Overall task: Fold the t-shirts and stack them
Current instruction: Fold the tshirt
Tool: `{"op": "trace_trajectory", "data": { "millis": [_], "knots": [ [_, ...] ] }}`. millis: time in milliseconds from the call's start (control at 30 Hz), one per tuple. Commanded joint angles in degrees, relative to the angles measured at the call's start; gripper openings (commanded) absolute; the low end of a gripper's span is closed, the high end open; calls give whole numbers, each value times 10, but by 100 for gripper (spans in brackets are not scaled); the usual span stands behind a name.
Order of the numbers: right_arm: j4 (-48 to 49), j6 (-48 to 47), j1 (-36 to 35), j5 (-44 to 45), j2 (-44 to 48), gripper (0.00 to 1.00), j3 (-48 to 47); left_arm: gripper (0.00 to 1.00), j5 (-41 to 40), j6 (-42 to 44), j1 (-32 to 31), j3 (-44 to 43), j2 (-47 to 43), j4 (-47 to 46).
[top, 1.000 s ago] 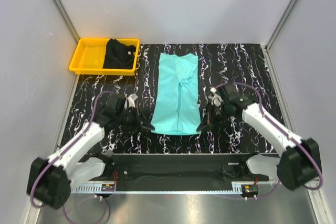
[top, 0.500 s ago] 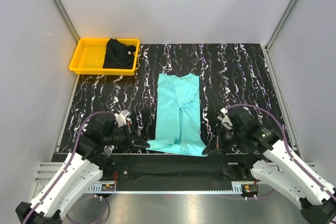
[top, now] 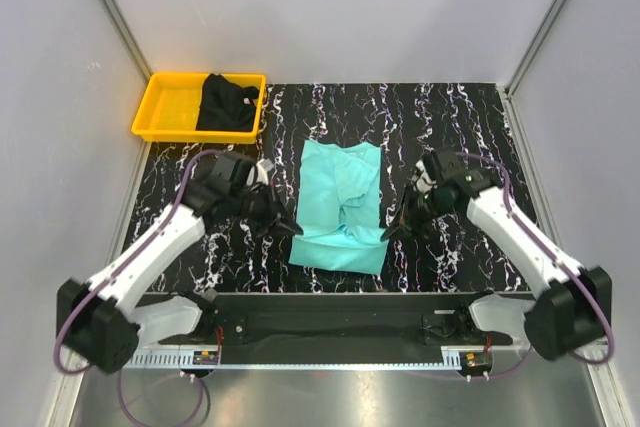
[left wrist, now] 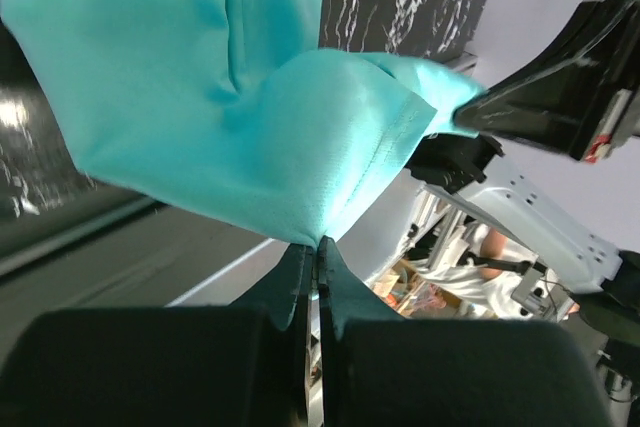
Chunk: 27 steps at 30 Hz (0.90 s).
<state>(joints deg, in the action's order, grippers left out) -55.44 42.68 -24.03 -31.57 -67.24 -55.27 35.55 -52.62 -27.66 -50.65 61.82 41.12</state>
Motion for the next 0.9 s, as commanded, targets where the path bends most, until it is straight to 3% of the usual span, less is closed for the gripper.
{"op": "trace_trajectory", "data": {
  "millis": [0, 133, 400, 867],
  "knots": [
    [2, -108, 47, -57, -69, 0, -65, 0, -3, 53, 8, -66, 66, -25],
    [5, -152, 64, -68, -169, 0, -117, 0, 7, 74, 29, -116, 145, -31],
    [14, -200, 96, -92, -279, 0, -180, 0, 13, 123, 64, -176, 282, -31],
    [16, -247, 123, -130, -425, 1, -251, 0, 16, 170, 98, -231, 406, -31]
  ]
}}
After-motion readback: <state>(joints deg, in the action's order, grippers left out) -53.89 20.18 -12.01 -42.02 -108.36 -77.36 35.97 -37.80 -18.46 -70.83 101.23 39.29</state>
